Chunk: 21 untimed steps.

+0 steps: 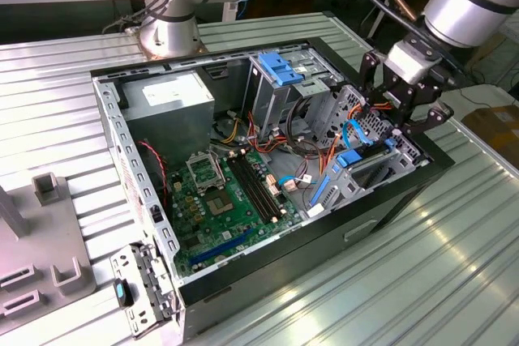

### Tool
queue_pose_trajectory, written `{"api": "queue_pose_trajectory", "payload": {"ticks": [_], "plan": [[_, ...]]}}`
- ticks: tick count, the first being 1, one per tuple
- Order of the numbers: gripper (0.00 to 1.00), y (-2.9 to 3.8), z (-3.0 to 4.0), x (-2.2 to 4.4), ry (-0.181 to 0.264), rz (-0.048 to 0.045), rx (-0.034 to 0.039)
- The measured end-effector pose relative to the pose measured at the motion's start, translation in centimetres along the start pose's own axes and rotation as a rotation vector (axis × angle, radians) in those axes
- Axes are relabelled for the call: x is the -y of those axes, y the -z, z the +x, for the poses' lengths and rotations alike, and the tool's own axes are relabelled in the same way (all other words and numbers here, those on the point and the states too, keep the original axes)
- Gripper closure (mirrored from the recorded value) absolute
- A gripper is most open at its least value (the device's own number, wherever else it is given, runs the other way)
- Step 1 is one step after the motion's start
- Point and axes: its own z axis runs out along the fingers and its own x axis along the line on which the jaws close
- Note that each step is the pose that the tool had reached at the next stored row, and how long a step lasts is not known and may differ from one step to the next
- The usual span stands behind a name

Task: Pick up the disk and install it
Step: 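Insert the first disk wire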

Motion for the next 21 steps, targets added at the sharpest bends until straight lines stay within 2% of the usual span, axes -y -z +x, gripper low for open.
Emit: {"api": "queue_pose_trajectory", "payload": {"ticks": [1,9,13,16,17,19,21], "plan": [[0.46,-0.06,-0.45,0.08,0.0,0.0,-0.0003],[0.46,0.1,-0.47,0.16,0.003,-0.0003,-0.0008],[0.46,0.39,-0.43,0.31,0.061,-0.0038,0.009],[0.46,0.56,-0.34,0.75,0.086,-0.0064,0.0107],[0.46,0.81,-0.28,1.16,0.091,-0.0084,0.0115],[0.46,1.75,-0.21,1.99,0.097,-0.0129,0.0127],[0.46,2.0,-0.1,2.68,0.102,-0.0169,0.0136]]}}
